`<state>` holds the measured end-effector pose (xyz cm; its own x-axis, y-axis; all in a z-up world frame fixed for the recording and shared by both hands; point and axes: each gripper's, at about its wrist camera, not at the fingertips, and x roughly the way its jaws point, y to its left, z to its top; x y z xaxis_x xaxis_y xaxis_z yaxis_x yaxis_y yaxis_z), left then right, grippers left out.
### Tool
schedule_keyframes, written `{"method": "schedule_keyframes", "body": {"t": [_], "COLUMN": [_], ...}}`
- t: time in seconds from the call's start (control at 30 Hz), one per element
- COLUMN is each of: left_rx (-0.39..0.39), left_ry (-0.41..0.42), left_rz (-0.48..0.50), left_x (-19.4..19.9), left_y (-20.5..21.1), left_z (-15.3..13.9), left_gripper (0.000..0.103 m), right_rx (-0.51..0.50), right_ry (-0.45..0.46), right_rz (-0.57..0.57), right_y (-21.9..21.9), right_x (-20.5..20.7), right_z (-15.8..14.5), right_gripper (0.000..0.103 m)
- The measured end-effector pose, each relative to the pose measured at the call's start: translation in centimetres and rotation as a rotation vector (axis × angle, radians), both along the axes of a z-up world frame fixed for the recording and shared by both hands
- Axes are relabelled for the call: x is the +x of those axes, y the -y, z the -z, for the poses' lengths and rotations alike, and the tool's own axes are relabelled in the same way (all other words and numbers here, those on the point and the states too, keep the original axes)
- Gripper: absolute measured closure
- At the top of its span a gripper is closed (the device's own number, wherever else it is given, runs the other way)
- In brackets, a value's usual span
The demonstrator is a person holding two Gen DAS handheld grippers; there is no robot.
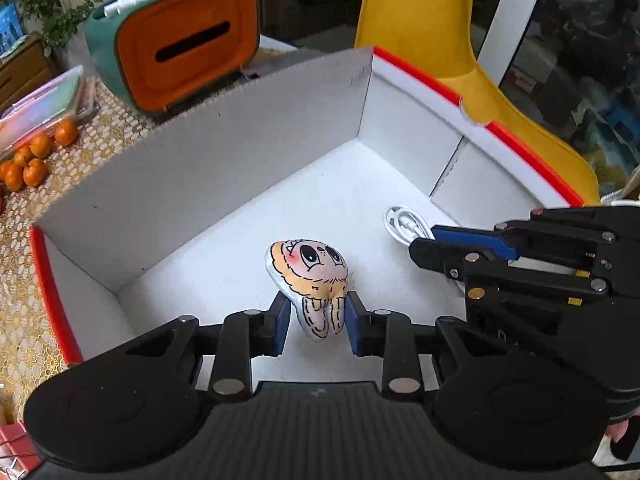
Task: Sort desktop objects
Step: 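Open the left tool dropping the plush while the right tool releases the cable into the box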
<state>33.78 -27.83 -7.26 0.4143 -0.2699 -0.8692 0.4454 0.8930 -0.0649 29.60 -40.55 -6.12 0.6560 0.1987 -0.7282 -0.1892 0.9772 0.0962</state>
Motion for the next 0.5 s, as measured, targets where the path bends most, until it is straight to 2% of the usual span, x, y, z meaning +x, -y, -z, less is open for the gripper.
{"method": "schedule_keyframes", "body": {"t": [0.13, 0.27, 0.5], "left_rx": [0.012, 0.022, 0.044], "left_ry": [-0.044, -0.107, -0.170], "left_rz": [-0.007, -0.015, -0.018], "left_x": [0.6, 1.3, 2.1], "left_y": [-0.1, -0.2, -0.1], "left_z": [0.7, 1.2, 1.9], "left_gripper": [0.075, 0.075, 0.075], "right_rx": [-0.015, -0.028, -0.042], "right_ry": [-0.032, -0.040, -0.052], "right_rz": [-0.006, -0.014, -0.027], "right_y": [-0.1, -0.3, -0.5], "right_x": [0.7, 1.0, 1.3], "right_z": [0.7, 1.0, 1.0], "right_gripper": [0.094, 0.094, 0.095]}}
